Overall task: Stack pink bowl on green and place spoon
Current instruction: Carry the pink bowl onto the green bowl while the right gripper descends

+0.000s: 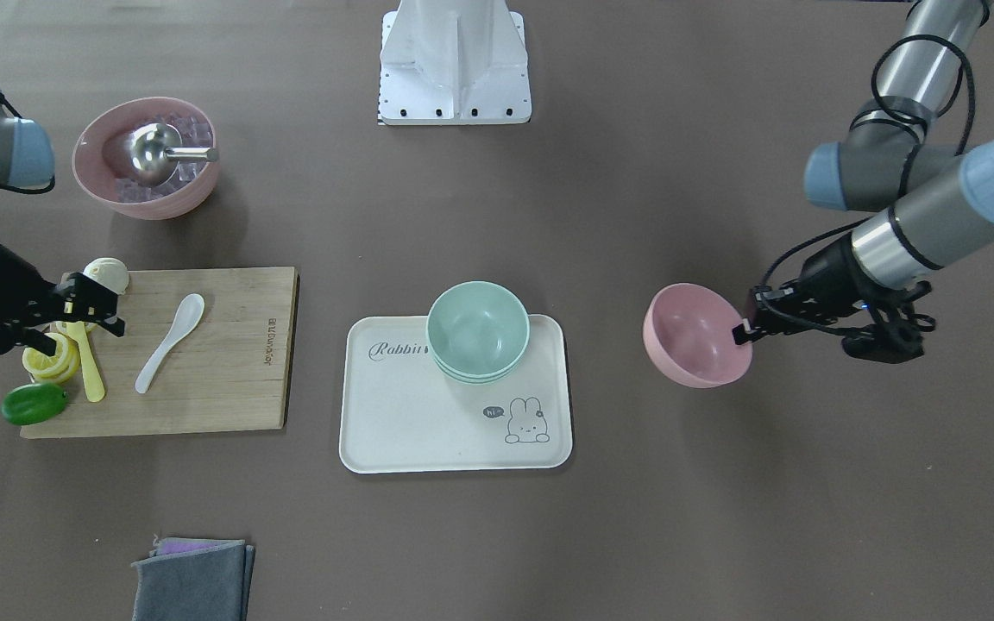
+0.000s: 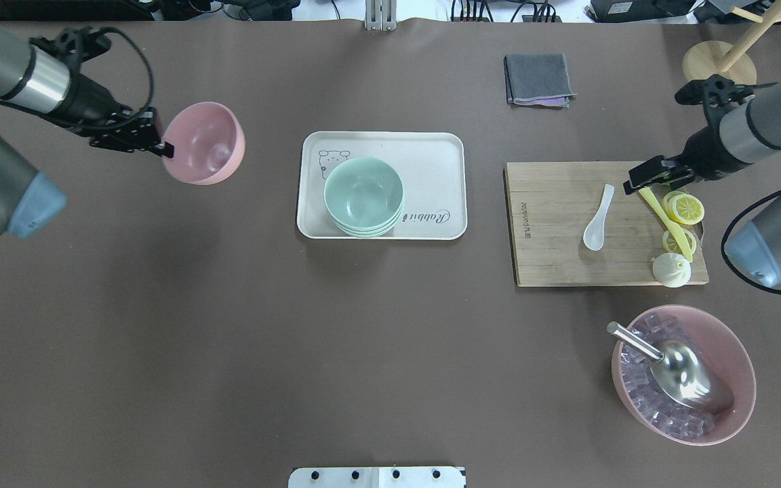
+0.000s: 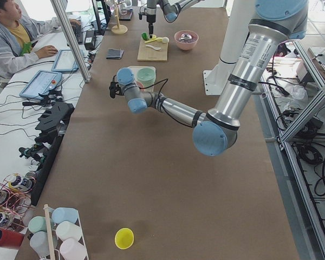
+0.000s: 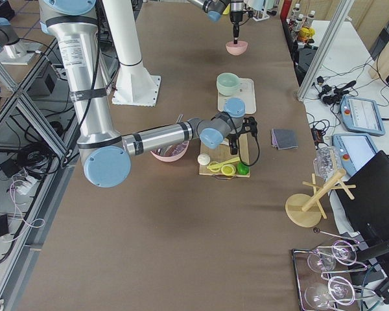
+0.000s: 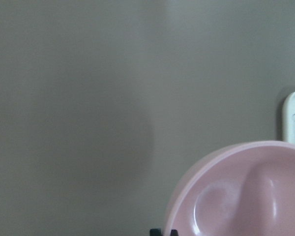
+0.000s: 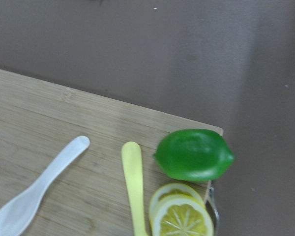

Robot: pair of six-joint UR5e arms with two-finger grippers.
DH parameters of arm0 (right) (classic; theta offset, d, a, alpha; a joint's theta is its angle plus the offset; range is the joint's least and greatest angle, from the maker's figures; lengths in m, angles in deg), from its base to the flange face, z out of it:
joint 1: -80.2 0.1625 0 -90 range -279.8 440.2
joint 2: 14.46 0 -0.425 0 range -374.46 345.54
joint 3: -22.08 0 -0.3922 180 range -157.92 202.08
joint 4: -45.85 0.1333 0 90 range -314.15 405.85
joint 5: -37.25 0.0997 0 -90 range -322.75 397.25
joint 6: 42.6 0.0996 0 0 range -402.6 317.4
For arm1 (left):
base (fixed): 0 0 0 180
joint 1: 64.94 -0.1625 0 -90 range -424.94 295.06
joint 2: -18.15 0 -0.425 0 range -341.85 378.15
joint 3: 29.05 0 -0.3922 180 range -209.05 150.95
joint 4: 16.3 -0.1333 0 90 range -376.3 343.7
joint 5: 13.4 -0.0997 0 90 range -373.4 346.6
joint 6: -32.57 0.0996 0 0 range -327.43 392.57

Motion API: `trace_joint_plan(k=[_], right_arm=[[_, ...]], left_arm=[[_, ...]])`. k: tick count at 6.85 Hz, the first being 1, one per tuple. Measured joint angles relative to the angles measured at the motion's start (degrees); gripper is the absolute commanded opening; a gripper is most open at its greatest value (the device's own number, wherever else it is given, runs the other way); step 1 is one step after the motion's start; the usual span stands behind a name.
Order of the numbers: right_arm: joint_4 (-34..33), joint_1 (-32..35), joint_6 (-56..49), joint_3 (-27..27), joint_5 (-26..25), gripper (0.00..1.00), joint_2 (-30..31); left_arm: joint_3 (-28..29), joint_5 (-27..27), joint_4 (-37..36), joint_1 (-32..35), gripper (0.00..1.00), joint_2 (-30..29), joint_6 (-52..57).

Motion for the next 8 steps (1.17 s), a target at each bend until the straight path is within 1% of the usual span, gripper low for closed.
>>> trace_joint_plan(k=[1,2,3,4,5,6,7,8], right_arm=[[-0.22,-2.27,4.45,0.05,-1.43,0.86,-0.74],[-0.44,-3.31,6.99,0.09,-1.97,0.83,-0.7],[-0.51,-3.67,8.22,-0.02,-2.15,0.79,-0.18],[-0.51,-3.9,9.18,-0.13,-2.24,0.79,0.24],[-0.5,-4.23,9.92,0.03,-2.36,0.74,0.35],[-0.5,-4.51,10.39,0.03,-2.39,0.64,0.5],[-0.47,-4.55,11.01,-0.25,-2.37,0.64,0.84],[-0.44,-4.64,11.7,-0.38,-2.38,0.65,1.11]], left_arm=[[-0.6,-3.97,-4.01,-3.14,0.0,-4.68,-3.96],[-1.37,-7.74,-6.65,-6.32,0.0,-7.79,-7.59],[-2.01,-10.83,-7.83,-8.84,0.0,-10.17,-11.18],[-2.27,-13.41,-8.23,-10.63,0.0,-11.72,-13.65],[-2.38,-15.48,-8.35,-12.11,0.0,-12.31,-14.66],[-2.39,-17.3,-8.39,-13.78,0.11,-12.47,-15.0],[-2.68,-18.66,-8.38,-15.07,0.97,-12.37,-15.08],[-3.36,-20.59,-8.41,-15.96,0.98,-12.18,-15.12]])
